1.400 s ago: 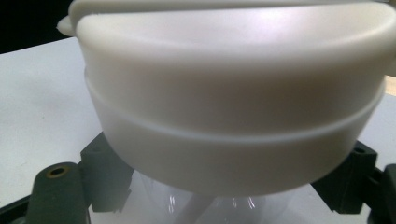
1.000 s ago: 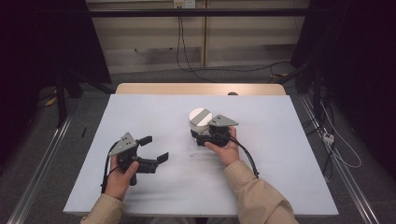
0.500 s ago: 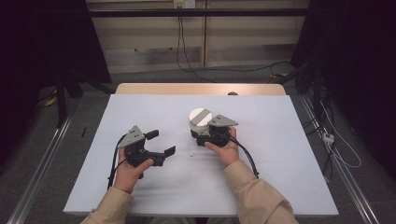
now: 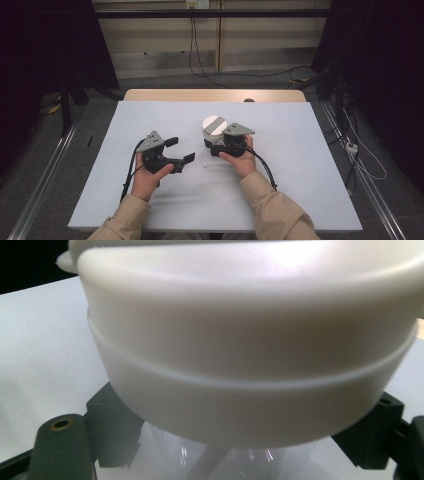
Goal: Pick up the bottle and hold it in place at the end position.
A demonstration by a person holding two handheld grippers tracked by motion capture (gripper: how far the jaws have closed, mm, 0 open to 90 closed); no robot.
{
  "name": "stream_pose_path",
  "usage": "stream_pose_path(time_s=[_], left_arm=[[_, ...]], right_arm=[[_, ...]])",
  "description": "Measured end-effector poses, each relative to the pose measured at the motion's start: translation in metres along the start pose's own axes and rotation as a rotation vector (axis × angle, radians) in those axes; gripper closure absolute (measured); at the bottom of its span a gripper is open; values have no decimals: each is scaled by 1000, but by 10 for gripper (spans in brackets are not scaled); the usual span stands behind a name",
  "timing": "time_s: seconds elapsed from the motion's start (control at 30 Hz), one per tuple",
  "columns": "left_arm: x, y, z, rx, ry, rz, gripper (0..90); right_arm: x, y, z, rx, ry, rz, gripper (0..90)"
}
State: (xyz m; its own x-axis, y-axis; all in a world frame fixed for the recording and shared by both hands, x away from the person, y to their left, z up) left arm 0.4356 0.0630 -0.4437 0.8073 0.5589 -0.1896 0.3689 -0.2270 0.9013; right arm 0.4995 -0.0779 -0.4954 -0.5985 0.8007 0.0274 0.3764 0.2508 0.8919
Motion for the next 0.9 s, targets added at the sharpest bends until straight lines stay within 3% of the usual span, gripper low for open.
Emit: stream_pose_path(time_s=[0.4,0.9], left_arm=[[0,9,10,-6,-5,8,324],[-3,16,19,10,-11,10,466]], right_arm=[[0,0,0,3,-1,0,190],[0,-1,0,7,-2,-3,191]])
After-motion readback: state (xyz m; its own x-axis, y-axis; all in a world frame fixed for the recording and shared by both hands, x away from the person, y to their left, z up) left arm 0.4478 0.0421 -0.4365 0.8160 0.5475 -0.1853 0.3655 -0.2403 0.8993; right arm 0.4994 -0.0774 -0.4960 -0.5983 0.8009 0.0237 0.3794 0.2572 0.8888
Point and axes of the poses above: each handheld gripper's, and its own axes: z roughly forward along the jaws, y roughly out of its top, x roughly to its left, the point moved 9 cm from there along z, roughly forward along the jaws, and after that the axes turned 5 degrees about x, right-handed, at the moved point
